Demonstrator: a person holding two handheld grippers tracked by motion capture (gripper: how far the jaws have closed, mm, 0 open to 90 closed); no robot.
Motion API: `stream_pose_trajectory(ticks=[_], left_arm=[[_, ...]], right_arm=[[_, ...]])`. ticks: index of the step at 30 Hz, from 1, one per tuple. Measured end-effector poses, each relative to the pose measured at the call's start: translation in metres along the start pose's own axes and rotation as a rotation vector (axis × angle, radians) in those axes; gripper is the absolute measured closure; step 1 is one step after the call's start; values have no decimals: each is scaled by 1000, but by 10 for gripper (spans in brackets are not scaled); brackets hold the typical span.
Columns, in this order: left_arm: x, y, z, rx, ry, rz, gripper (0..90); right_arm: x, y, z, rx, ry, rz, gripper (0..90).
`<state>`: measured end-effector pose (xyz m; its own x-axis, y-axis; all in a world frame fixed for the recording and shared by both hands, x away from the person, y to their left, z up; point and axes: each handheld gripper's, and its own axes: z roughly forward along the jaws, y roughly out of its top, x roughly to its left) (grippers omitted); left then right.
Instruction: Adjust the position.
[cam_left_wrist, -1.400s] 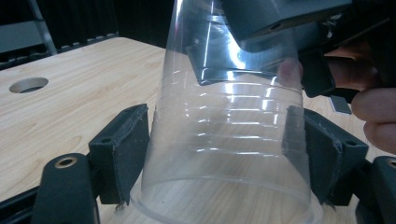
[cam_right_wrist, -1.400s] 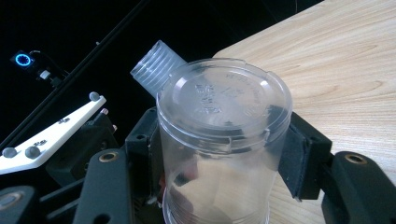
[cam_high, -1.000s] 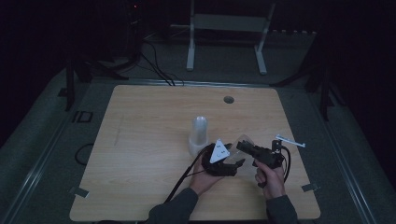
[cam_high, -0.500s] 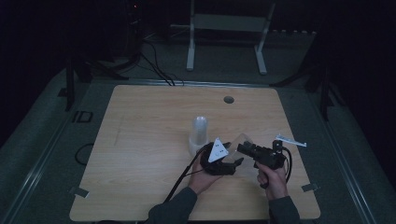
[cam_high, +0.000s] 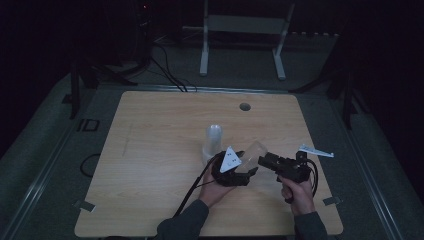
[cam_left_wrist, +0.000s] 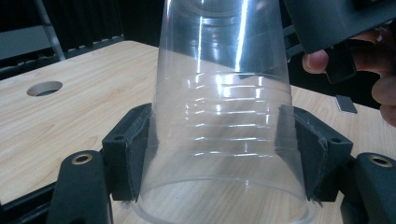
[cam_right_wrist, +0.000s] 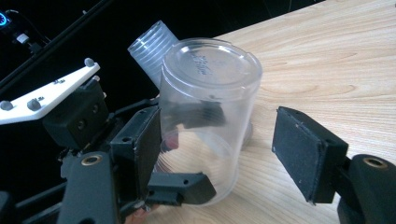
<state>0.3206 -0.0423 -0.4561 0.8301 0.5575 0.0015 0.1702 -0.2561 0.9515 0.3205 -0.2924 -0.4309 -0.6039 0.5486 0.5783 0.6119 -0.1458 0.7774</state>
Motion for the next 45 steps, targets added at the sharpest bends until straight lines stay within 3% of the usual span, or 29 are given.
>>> stream_pose_trajectory(ticks=[8,21,24,25,28,45], left_arm=[[5,0,-4,1,0,-6,299],[8,2,-9,6,-15,4,299],[9,2,-10,10,-22,1,299],[10,2,-10,10,-22,3,298],[10,2,-10,10,-23,5,299],[17,4,-14,31,-51,15,299]], right_arm=[[-1,1,-5,28,-30,-36,342],[7,7,-4,113,-157,-184,346],[8,8,-4,120,-167,-194,346],[11,8,-3,142,-196,-227,346],[13,8,-1,167,-219,-262,346],[20,8,6,268,-297,-393,358]])
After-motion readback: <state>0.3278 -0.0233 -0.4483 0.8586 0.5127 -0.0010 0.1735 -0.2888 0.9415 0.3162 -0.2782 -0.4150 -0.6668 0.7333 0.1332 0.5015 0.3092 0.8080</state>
